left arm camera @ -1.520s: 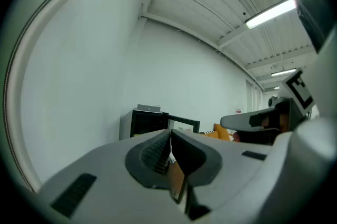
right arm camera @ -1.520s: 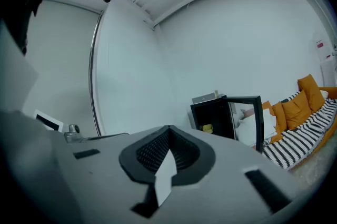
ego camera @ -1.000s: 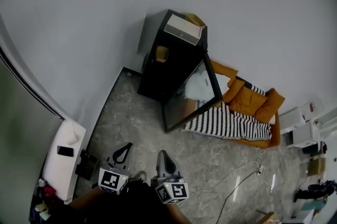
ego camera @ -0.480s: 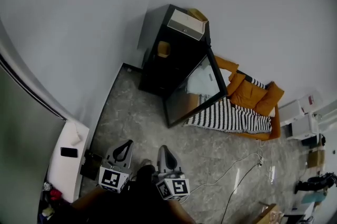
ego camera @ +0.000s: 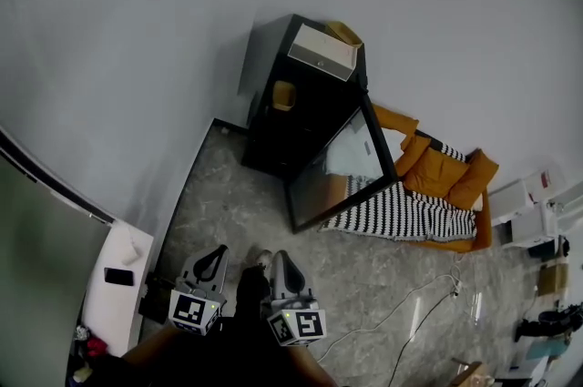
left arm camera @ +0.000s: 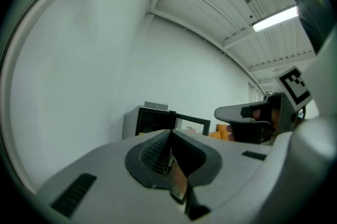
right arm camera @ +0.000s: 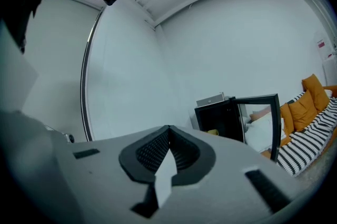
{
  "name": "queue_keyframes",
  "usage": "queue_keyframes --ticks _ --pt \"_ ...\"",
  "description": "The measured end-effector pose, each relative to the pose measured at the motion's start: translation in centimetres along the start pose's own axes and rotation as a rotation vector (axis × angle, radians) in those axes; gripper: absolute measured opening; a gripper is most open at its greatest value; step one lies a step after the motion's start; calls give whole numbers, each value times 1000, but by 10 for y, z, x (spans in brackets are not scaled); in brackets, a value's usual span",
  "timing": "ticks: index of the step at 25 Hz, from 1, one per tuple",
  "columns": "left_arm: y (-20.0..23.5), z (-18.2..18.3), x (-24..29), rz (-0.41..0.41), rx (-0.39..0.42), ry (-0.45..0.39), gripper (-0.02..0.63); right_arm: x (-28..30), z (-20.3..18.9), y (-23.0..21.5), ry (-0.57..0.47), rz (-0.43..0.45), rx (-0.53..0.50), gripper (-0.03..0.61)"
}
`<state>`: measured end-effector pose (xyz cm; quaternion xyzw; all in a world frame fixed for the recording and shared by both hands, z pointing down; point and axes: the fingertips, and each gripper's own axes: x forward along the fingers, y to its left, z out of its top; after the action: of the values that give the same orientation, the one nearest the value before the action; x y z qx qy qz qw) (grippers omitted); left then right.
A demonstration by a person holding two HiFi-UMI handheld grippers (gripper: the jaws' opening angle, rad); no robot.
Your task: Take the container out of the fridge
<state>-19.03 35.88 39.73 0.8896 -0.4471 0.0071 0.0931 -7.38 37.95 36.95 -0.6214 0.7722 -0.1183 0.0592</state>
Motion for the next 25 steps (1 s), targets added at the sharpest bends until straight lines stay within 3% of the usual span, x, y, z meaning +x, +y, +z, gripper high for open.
queue_keyframes --ticks 15,25 --pt "-3 20 195 39 5 14 5 130 43 -144 16 51 5 2" --pt "-25 33 292 76 -3 17 5 180 60 -226 35 102 4 0"
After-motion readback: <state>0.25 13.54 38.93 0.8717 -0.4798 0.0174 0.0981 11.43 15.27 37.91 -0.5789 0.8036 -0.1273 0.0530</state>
